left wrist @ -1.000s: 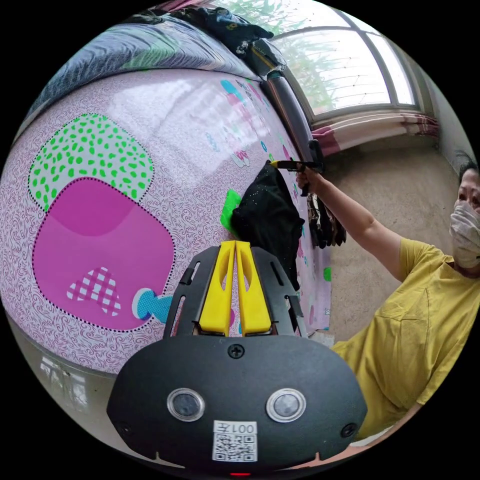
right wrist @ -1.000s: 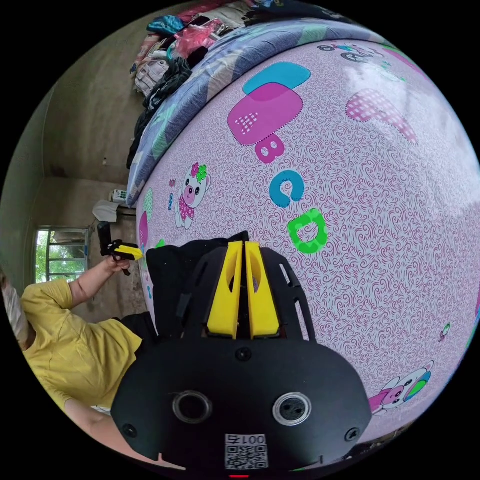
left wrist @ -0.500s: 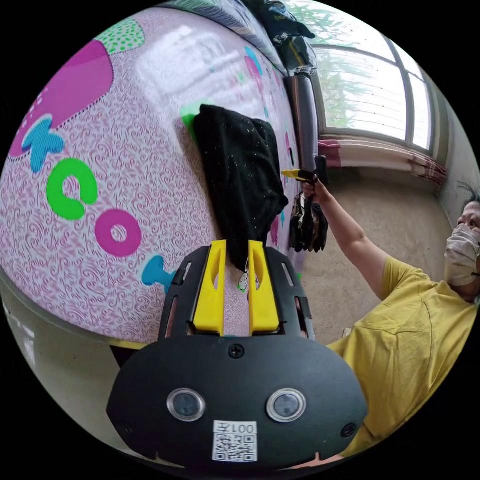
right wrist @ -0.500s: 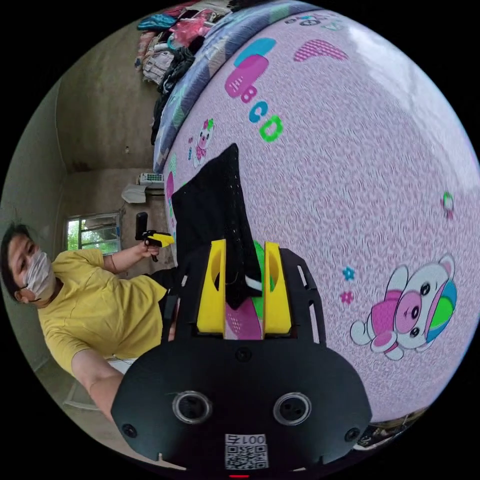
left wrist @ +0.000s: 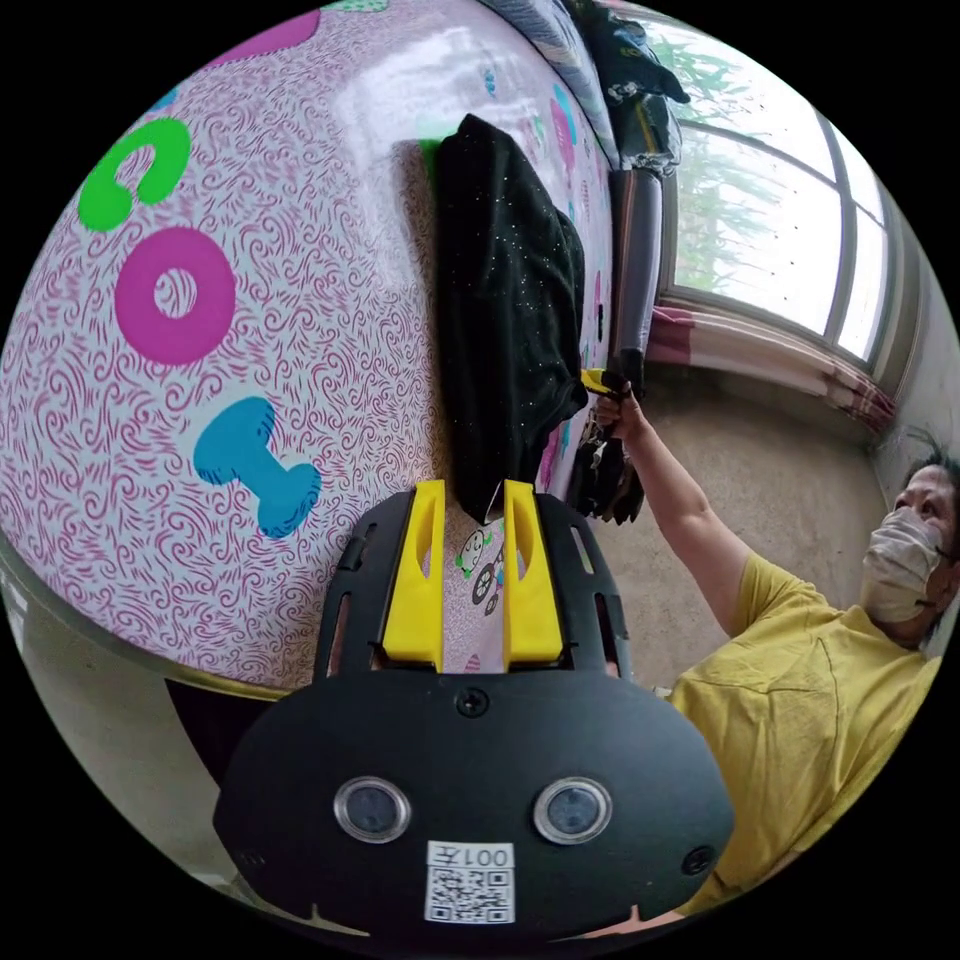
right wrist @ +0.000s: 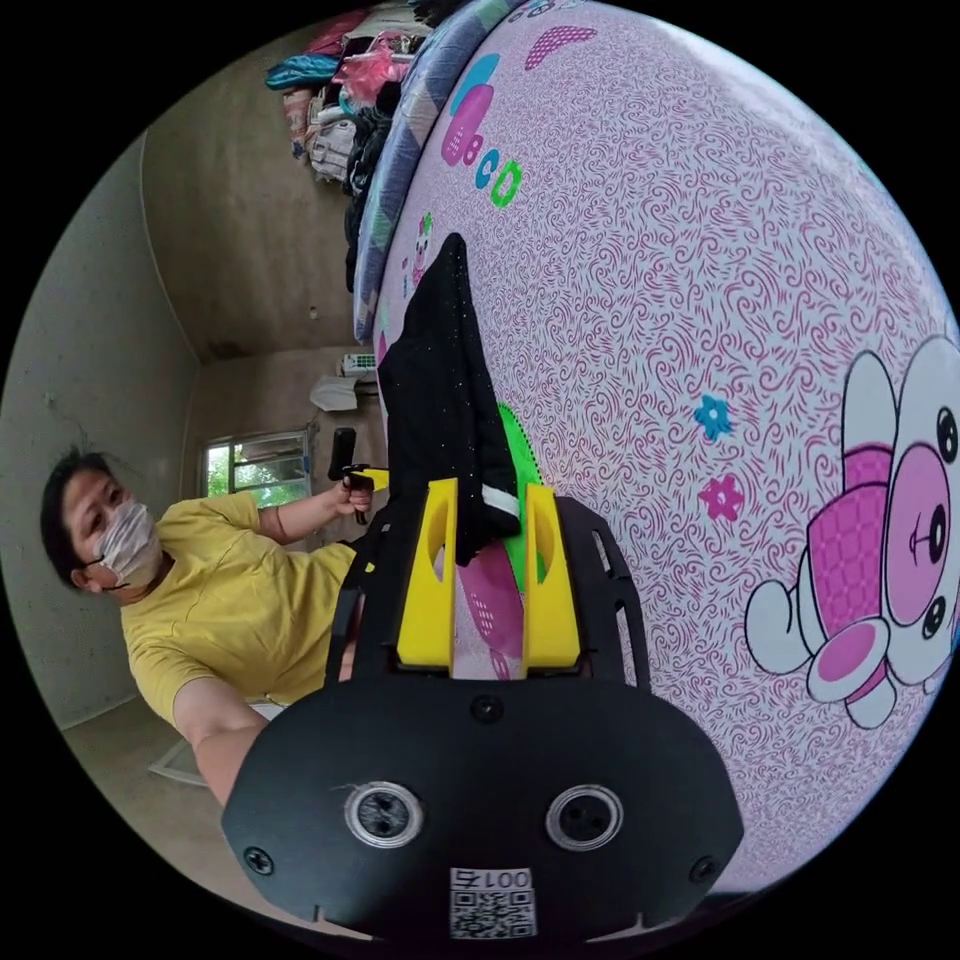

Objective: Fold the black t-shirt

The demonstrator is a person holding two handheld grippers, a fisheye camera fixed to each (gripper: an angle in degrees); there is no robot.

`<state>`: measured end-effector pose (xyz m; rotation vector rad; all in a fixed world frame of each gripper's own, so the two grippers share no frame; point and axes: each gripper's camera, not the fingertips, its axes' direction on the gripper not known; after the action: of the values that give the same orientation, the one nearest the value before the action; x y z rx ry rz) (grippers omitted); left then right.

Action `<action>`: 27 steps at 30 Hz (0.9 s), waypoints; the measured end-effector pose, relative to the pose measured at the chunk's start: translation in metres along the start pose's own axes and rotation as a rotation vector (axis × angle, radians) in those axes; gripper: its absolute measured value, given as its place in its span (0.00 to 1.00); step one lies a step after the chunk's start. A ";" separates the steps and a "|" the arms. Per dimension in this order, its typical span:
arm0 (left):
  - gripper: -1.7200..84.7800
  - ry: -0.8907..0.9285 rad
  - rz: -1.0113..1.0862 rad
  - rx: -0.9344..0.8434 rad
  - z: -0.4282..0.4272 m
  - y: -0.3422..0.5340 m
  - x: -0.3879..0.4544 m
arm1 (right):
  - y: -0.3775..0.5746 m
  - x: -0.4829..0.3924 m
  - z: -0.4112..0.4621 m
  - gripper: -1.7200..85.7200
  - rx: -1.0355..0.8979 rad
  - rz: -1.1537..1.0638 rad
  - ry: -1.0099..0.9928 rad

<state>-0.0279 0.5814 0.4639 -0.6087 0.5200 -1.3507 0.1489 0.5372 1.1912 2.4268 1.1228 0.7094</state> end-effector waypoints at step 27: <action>0.00 -0.294 0.541 -0.058 0.160 0.047 0.074 | 0.029 -0.080 0.110 0.02 -0.304 -0.437 0.192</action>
<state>0.1236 0.5303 0.5511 -0.6438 0.4425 -0.7223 0.1857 0.4439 1.0949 1.8083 1.4381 0.8997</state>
